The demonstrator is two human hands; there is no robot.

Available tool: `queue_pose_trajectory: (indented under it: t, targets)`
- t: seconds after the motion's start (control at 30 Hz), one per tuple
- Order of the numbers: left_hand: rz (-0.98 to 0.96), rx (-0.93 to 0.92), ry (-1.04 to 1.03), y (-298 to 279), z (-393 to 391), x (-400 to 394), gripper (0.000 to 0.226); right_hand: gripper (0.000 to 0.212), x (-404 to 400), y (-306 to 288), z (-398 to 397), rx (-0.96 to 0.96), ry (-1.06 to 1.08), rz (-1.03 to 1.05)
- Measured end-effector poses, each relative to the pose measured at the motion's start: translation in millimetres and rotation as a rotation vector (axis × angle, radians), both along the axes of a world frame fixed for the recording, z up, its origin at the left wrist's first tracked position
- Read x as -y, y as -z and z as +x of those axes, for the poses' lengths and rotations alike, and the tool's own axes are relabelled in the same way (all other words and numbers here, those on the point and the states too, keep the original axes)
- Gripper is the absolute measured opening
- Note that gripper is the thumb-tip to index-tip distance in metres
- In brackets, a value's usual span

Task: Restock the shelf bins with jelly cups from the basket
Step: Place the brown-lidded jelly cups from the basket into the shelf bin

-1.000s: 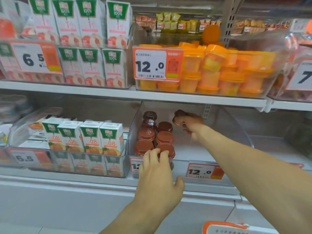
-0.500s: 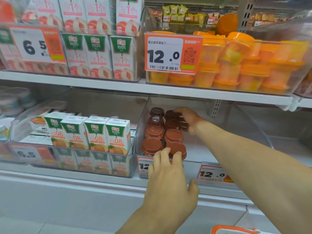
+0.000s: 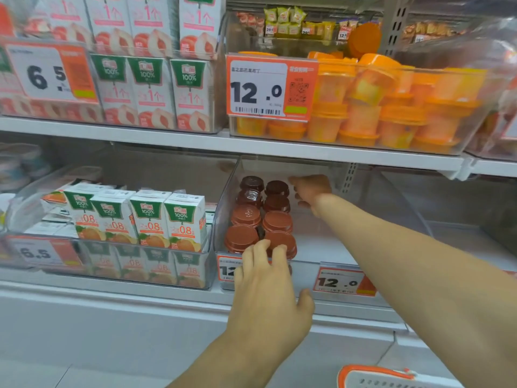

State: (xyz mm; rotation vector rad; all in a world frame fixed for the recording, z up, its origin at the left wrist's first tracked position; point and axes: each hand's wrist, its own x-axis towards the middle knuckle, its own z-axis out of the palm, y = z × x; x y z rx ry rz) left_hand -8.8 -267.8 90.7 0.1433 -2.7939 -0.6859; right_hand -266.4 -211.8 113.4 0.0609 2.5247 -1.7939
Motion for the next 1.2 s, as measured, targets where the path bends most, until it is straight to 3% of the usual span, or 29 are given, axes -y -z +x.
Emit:
queue_pose_trajectory:
  t: [0.13,0.27,0.37,0.43,0.57,0.67,0.77,0.83,0.97,1.2]
  targets:
    - [0.072,-0.229,-0.004,2.8,1.0,-2.6,0.05,0.024,-33.2,-25.9,26.3,-0.211,0.015,0.087]
    - [0.171,-0.423,0.126,-1.9,3.8,-15.5,0.027,0.026,-87.3,-43.3,110.4,-0.488,-0.037,-0.011]
    - [0.144,-0.367,0.289,2.8,11.4,-48.5,0.019,0.037,-134.8,-34.5,182.4,-0.621,-0.061,-0.09]
    - [0.087,-0.143,0.372,19.6,18.2,-79.3,0.017,0.043,-166.1,-1.7,216.2,-0.624,0.016,-0.084]
    - [-0.256,0.406,0.594,75.2,28.7,-146.1,0.016,0.033,-236.6,105.0,260.8,-0.412,0.048,0.167]
    - [-0.14,0.637,0.586,134.3,36.2,-190.3,0.014,0.005,-297.2,184.9,283.3,-0.177,0.001,0.427]
    - [0.043,0.652,0.423,230.0,36.9,-220.3,0.045,0.016,-341.8,236.0,307.4,0.077,0.01,0.542]
    - [0.062,0.6,0.315,273.3,41.9,-236.1,0.065,0.016,-356.4,250.9,318.9,0.197,-0.029,0.56]
    - [0.126,0.497,0.102,263.0,44.7,-257.2,0.06,0.023,-361.0,260.4,322.6,0.277,-0.097,0.676]
    - [0.145,0.556,-0.027,296.3,6.0,-279.1,0.09,0.037,-358.9,268.4,322.8,0.277,-0.188,0.983]
